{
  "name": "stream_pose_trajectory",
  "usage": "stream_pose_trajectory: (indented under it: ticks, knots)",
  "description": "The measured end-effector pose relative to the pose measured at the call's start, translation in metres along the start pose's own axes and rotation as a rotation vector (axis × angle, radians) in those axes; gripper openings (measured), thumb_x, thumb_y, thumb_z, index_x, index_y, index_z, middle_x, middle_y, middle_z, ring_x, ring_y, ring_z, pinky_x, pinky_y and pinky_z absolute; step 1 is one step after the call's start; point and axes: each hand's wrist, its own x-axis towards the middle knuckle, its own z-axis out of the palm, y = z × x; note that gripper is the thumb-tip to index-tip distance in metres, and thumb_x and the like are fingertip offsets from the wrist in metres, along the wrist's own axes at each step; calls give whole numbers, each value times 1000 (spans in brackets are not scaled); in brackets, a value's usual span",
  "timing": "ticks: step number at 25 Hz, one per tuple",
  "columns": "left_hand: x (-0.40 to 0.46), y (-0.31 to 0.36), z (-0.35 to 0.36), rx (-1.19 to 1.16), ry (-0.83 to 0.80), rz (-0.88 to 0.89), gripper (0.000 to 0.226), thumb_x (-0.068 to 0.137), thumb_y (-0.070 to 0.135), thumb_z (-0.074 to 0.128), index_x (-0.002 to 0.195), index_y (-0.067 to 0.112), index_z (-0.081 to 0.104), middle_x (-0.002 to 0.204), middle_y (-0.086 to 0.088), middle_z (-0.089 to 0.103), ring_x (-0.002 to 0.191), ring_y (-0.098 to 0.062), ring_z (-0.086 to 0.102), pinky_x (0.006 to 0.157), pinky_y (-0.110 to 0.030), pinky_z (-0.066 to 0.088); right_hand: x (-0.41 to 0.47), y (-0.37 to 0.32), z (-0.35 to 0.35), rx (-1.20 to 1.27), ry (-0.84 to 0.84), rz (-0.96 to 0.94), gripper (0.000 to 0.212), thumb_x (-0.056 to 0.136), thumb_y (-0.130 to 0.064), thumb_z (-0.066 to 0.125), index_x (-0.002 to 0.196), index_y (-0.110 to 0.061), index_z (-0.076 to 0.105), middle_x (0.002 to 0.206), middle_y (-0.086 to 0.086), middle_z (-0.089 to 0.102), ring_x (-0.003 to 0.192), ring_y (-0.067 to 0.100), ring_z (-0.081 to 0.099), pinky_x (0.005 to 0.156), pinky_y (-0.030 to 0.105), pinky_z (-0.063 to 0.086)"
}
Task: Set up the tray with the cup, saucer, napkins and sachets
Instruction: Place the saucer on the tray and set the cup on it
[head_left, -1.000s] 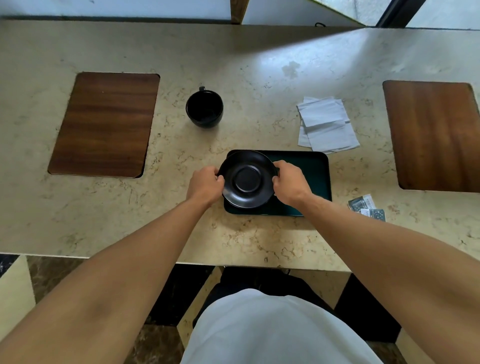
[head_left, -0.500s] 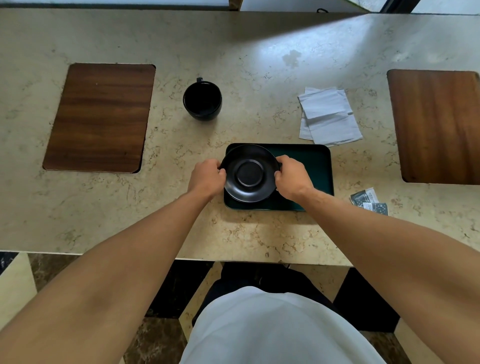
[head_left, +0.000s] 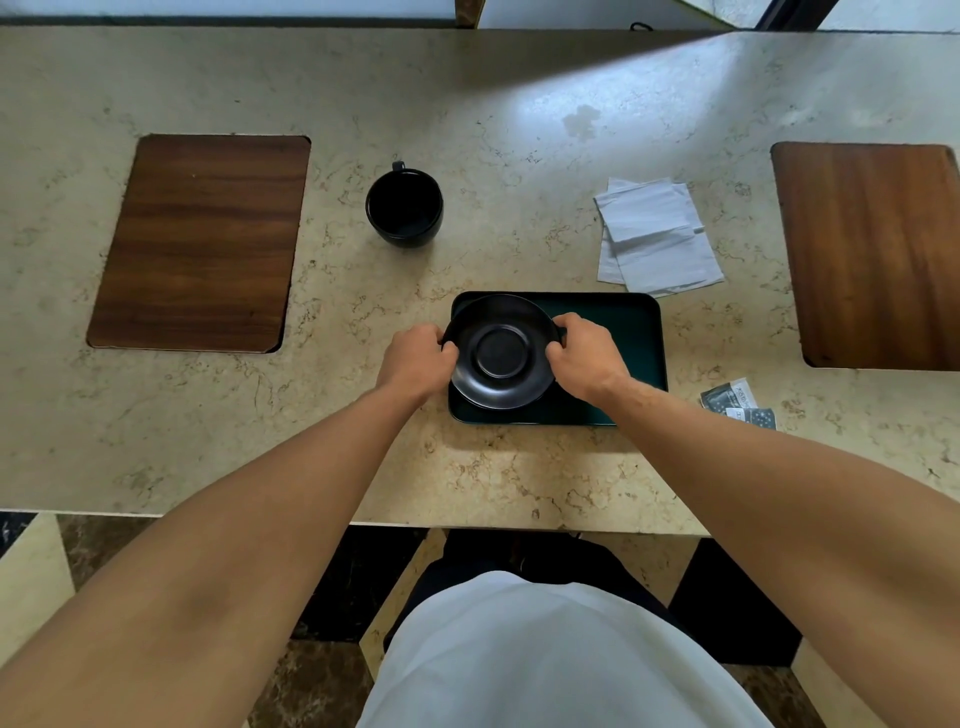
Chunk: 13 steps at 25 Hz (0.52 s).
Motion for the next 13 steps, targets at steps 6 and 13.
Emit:
stream_pose_trajectory:
  ticks: [6, 13]
  knots:
    - [4, -5, -9, -27, 6, -45, 41, 95, 32, 54, 130, 11, 60, 118, -8, 65, 100, -23, 61, 79, -31, 46, 2, -6, -12, -47, 41, -34, 45, 101, -24, 51, 144, -10, 48, 135, 11, 60, 121, 27, 58, 103, 39, 47]
    - [19, -21, -42, -30, 97, -42, 59, 91, 45, 58, 141, 14, 50, 136, -10, 59, 120, -28, 57, 90, -37, 46, 19, -49, -29, -131, 74, -174, 49, 103, -26, 47, 149, -9, 41, 152, 12, 42, 137, 29, 44, 112, 40, 37]
